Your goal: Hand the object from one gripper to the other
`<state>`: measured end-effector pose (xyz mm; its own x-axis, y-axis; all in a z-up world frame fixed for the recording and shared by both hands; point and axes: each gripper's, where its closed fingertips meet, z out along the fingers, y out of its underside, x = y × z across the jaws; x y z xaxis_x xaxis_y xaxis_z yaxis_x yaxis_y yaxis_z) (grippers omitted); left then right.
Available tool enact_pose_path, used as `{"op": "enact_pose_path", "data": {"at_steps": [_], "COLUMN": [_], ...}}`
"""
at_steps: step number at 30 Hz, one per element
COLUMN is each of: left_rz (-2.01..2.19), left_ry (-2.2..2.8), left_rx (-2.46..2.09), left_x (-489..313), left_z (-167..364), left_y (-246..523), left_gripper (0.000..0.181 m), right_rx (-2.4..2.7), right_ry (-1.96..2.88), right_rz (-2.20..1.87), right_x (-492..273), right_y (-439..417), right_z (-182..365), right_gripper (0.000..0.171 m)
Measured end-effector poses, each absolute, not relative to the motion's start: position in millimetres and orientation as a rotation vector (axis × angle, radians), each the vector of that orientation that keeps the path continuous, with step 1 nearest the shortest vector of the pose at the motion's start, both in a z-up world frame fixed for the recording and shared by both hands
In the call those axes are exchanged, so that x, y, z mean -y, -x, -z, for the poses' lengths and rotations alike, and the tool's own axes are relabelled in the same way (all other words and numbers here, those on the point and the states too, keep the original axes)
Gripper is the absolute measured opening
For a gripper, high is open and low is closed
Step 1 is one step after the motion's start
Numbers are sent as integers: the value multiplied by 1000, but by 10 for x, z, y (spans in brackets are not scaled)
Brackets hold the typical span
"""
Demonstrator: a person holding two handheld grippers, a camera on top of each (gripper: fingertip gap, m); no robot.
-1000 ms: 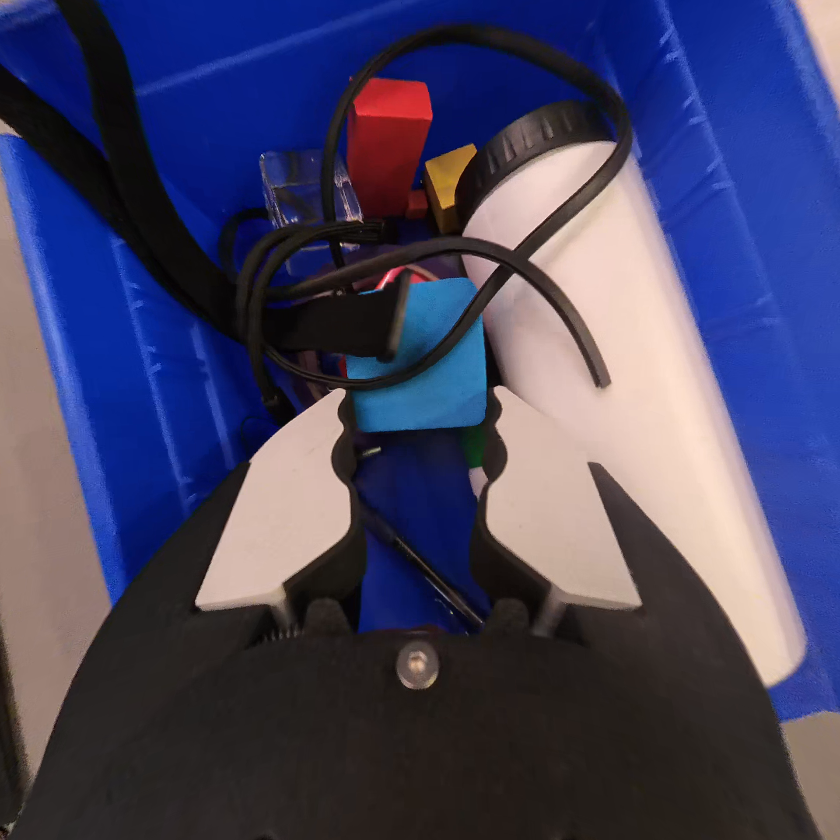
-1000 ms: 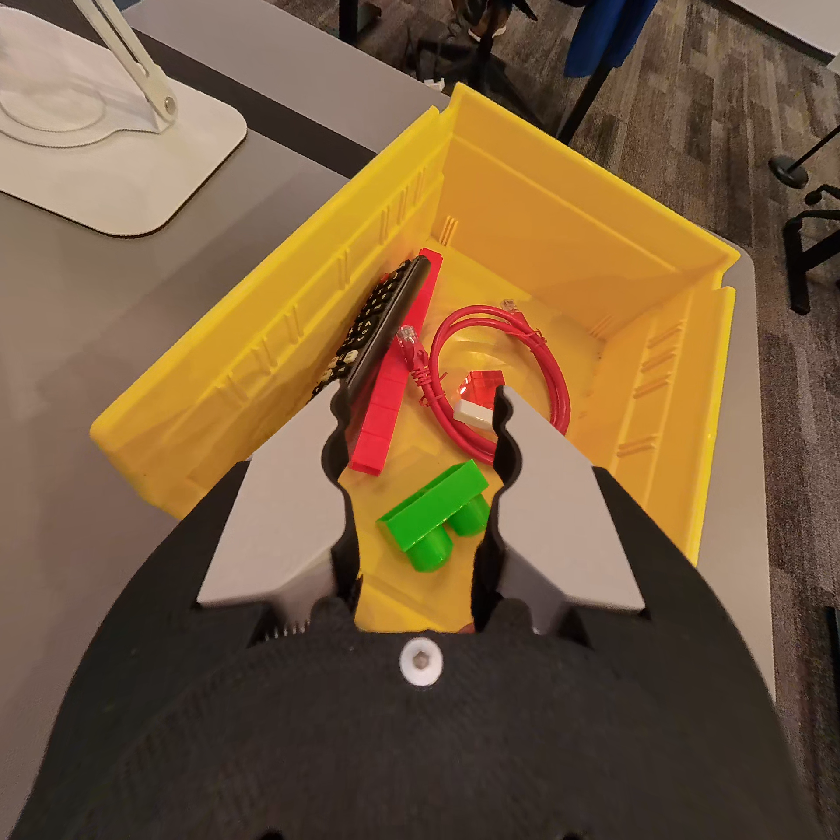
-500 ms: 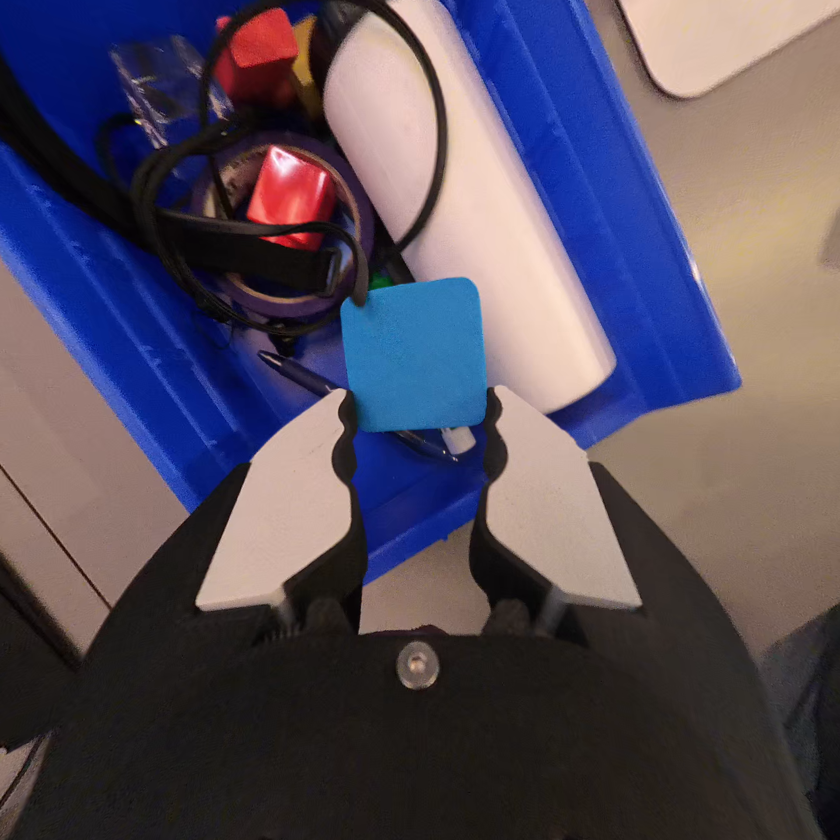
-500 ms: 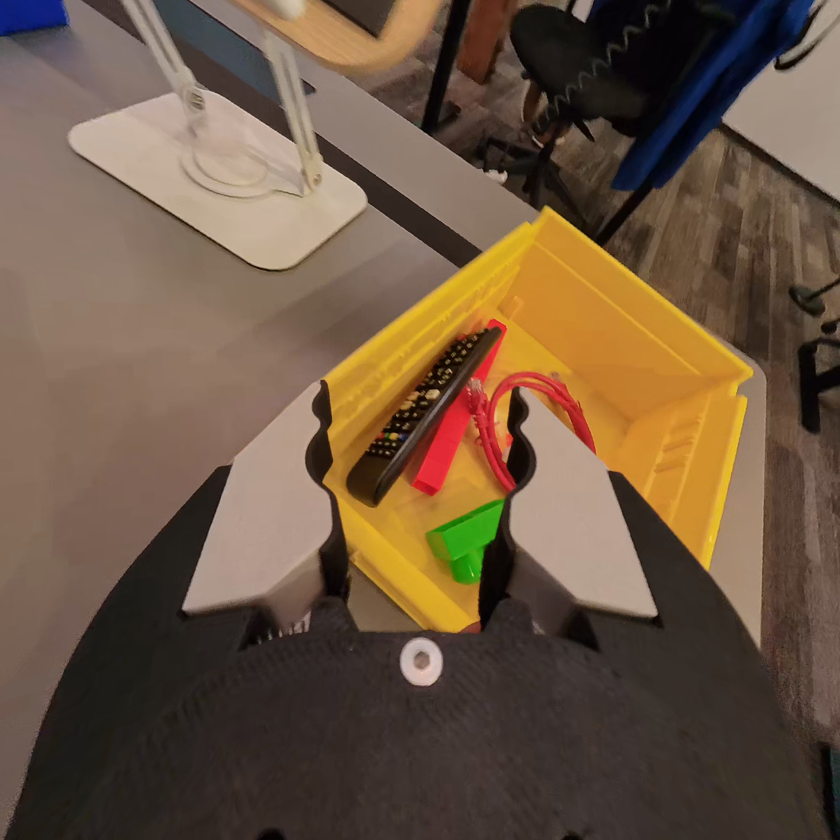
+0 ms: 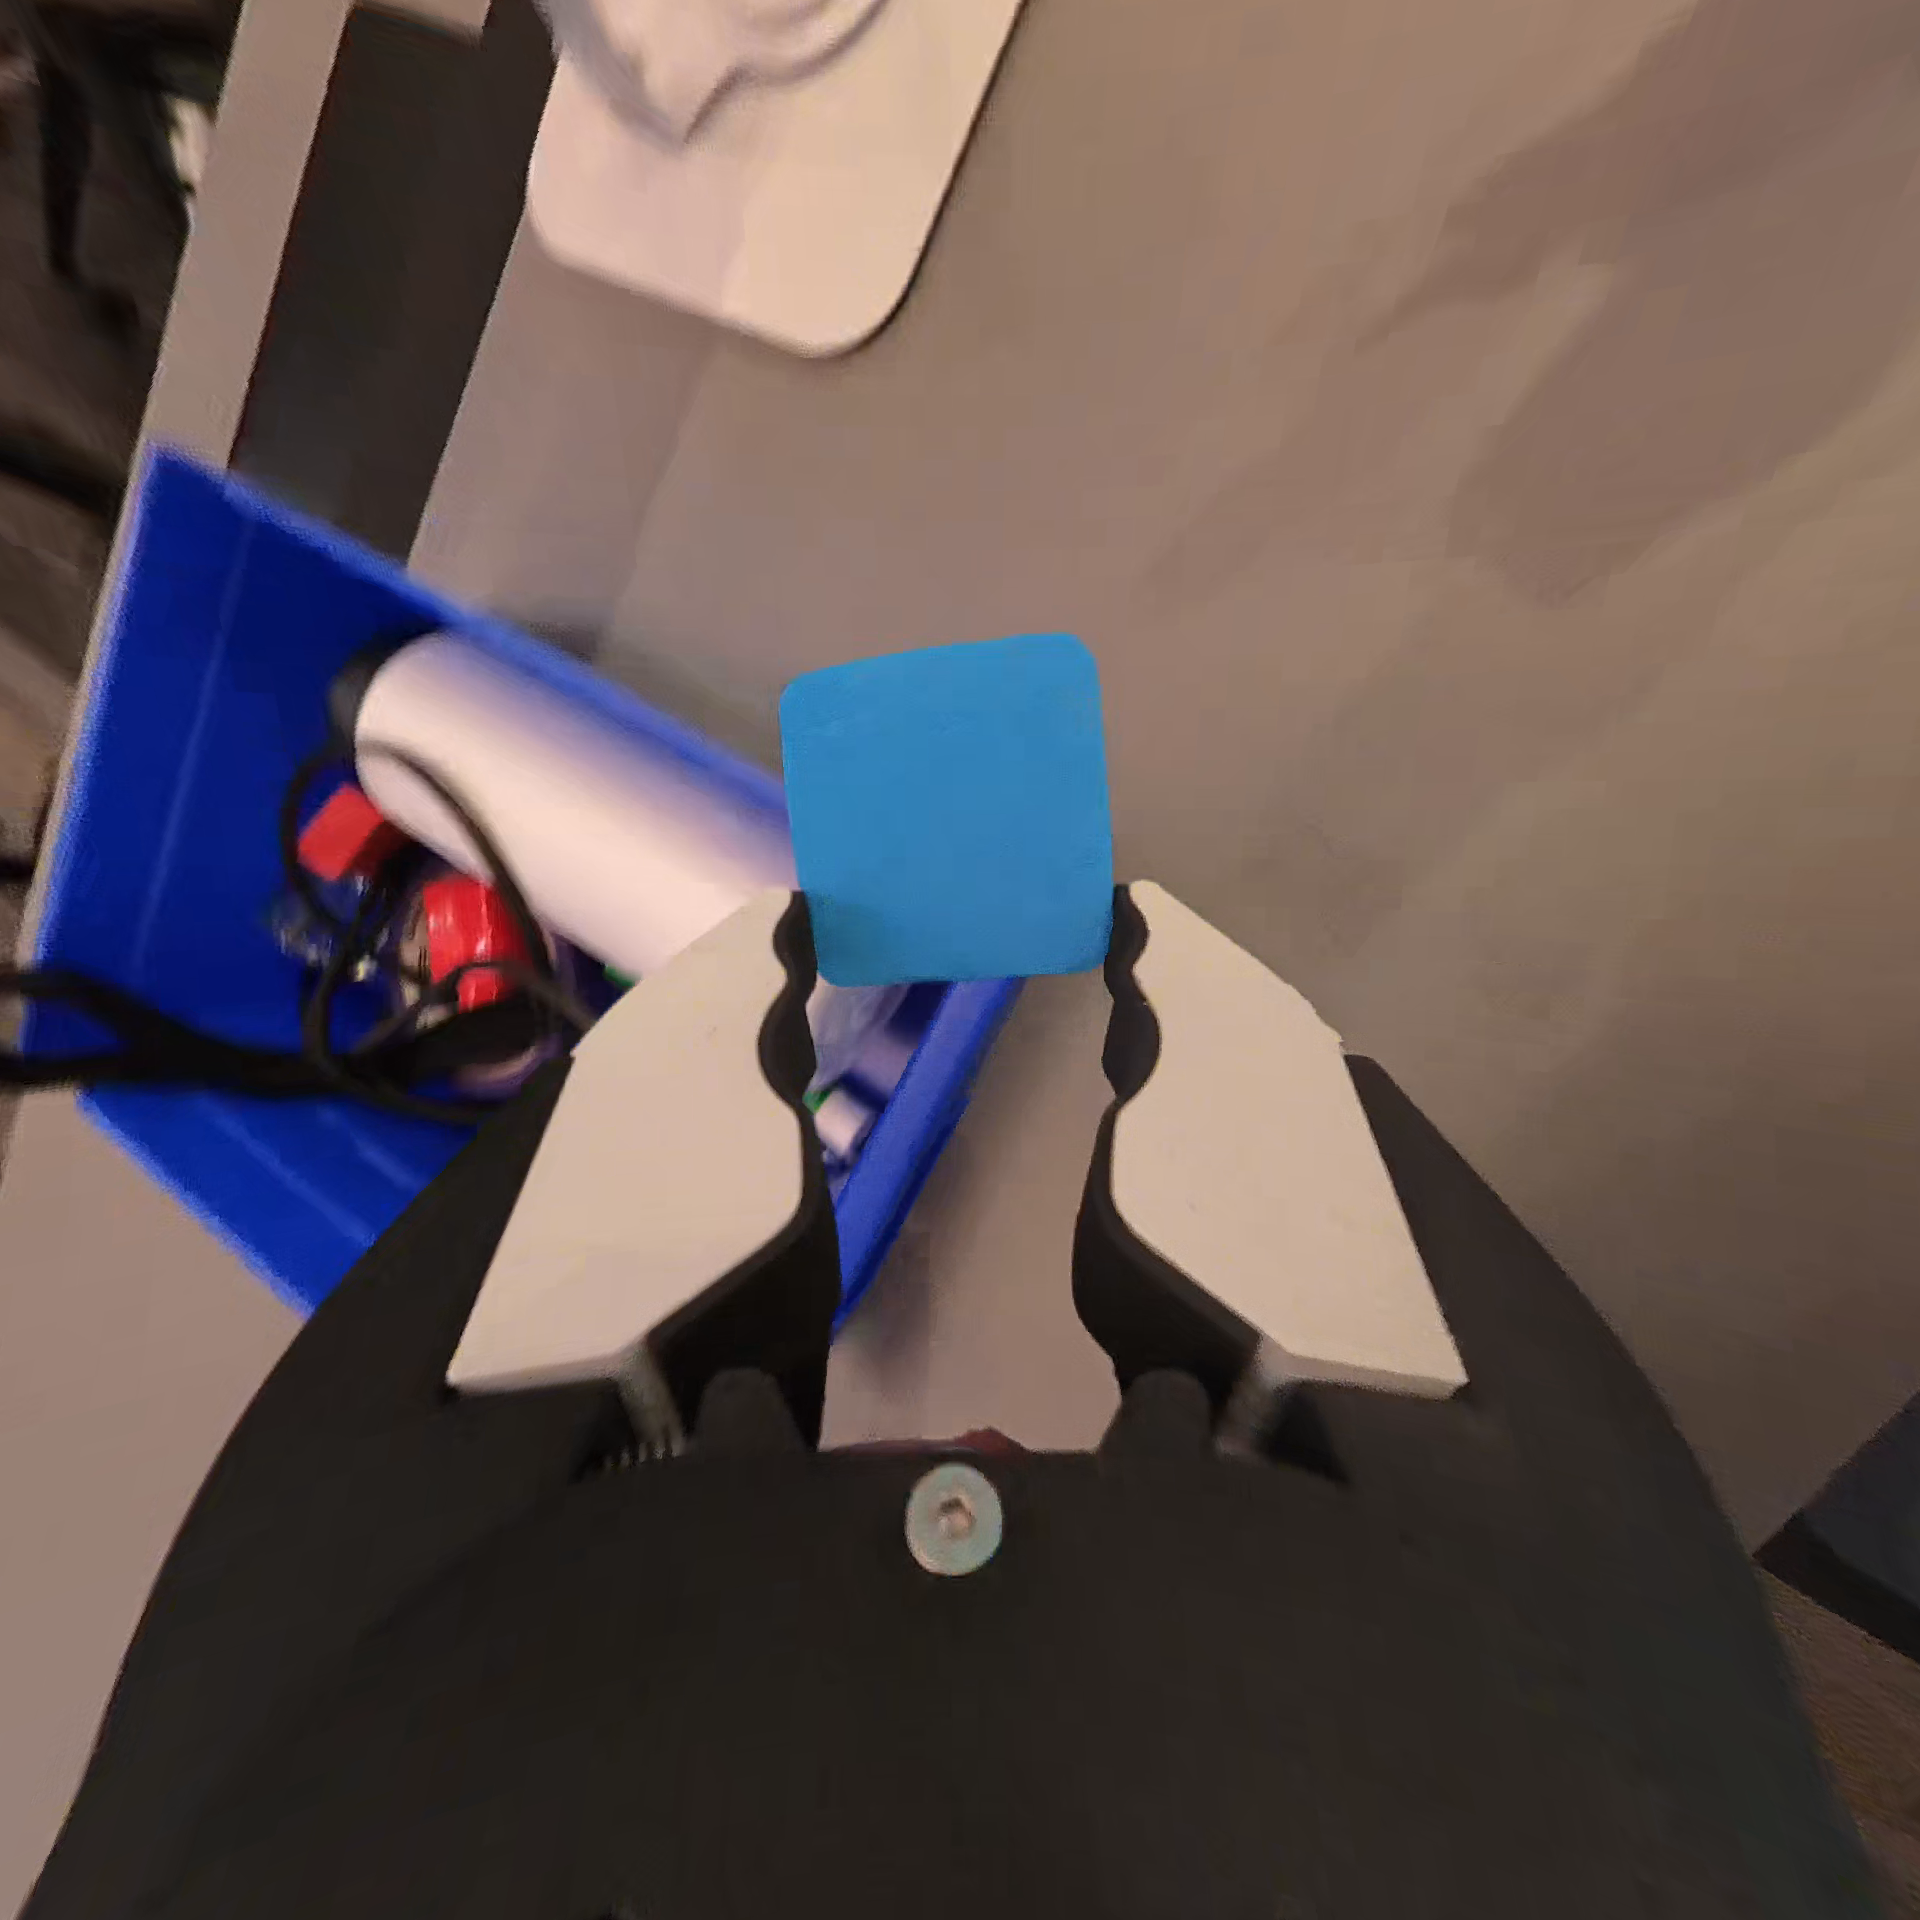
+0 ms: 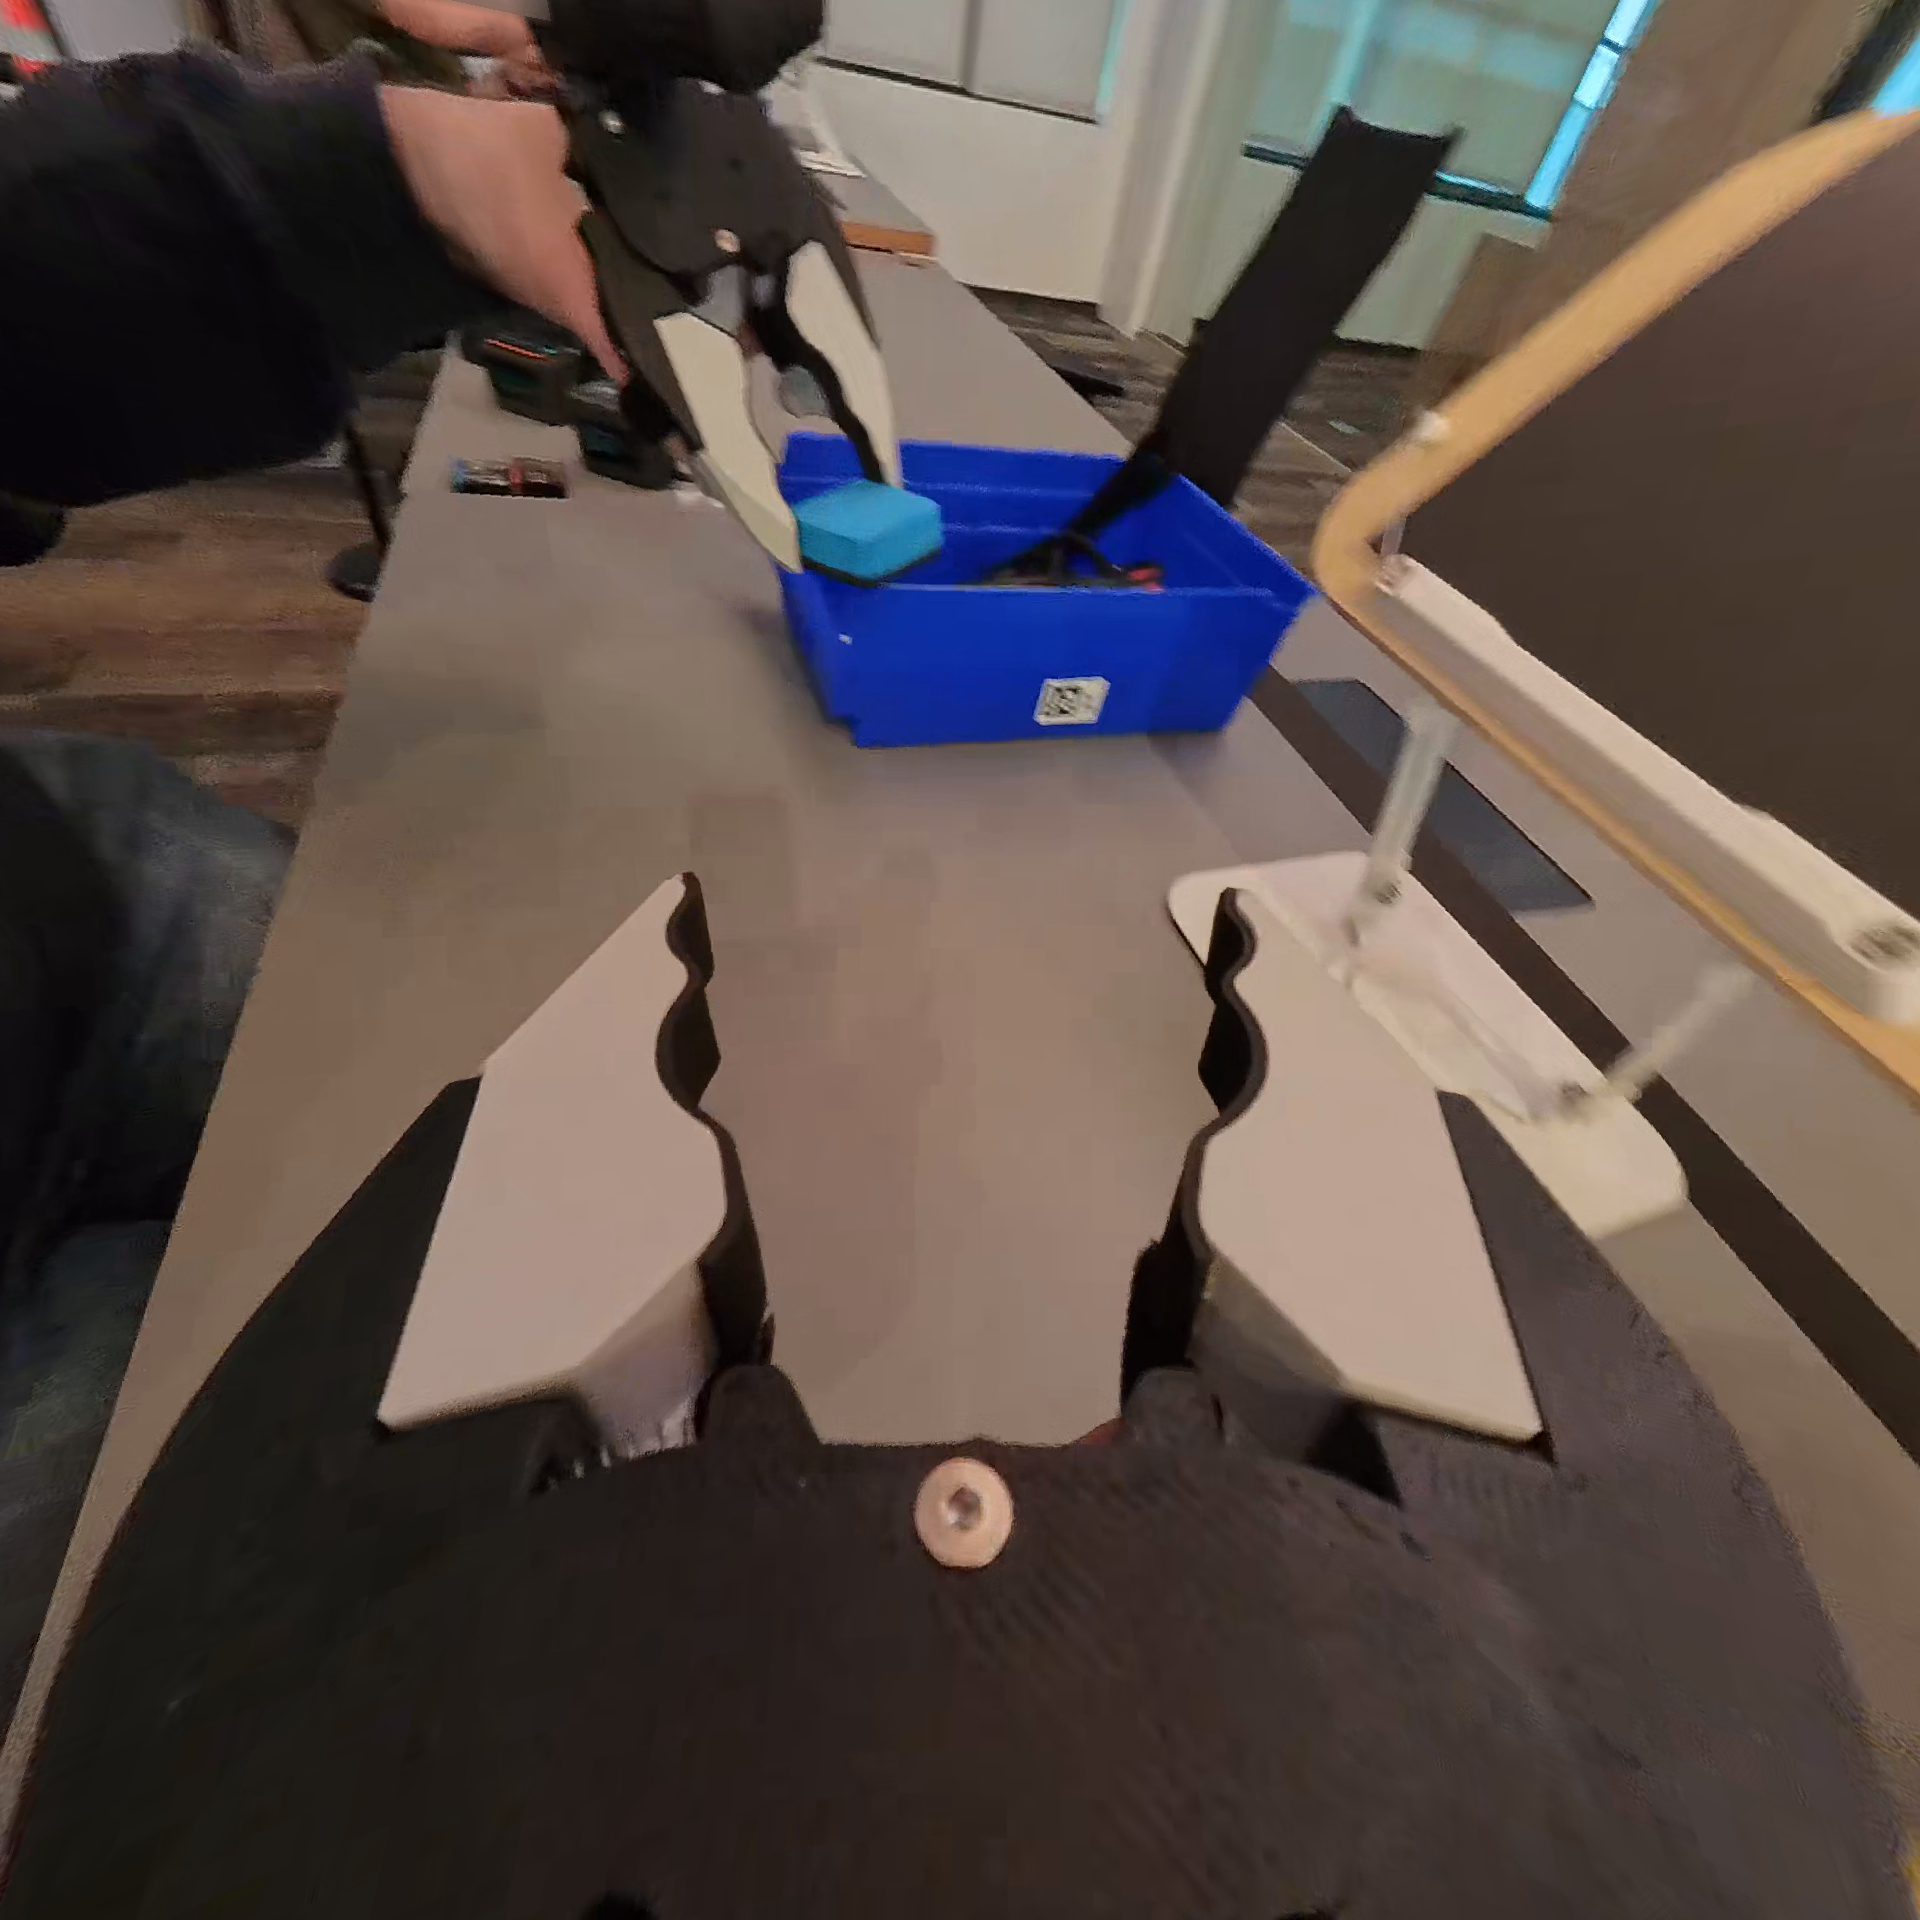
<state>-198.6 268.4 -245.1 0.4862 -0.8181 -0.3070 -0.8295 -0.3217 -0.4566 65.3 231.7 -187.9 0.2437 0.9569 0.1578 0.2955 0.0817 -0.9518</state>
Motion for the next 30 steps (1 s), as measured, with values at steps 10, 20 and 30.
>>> {"op": "enact_pose_path", "data": {"at_steps": [10,20,30], "left_rz": [100,94,125], "left_ry": [1862,1756,1722], "left_rx": [-1734,-1889,-1916], "left_x": [-2224,-2065,-2012], "left_z": [2225,2199,2180], "left_y": [609,114,-32], "left_gripper": [54,53,53], "right_rx": [1423,1532,1542], "right_ry": [1296,1287,1283], "right_rz": [-904,-865,-849], "right_x": [-2039,-1974,-1976], "right_y": [56,8,-93], "right_z": [1982,2061,2101], "right_gripper": [97,67,54]}}
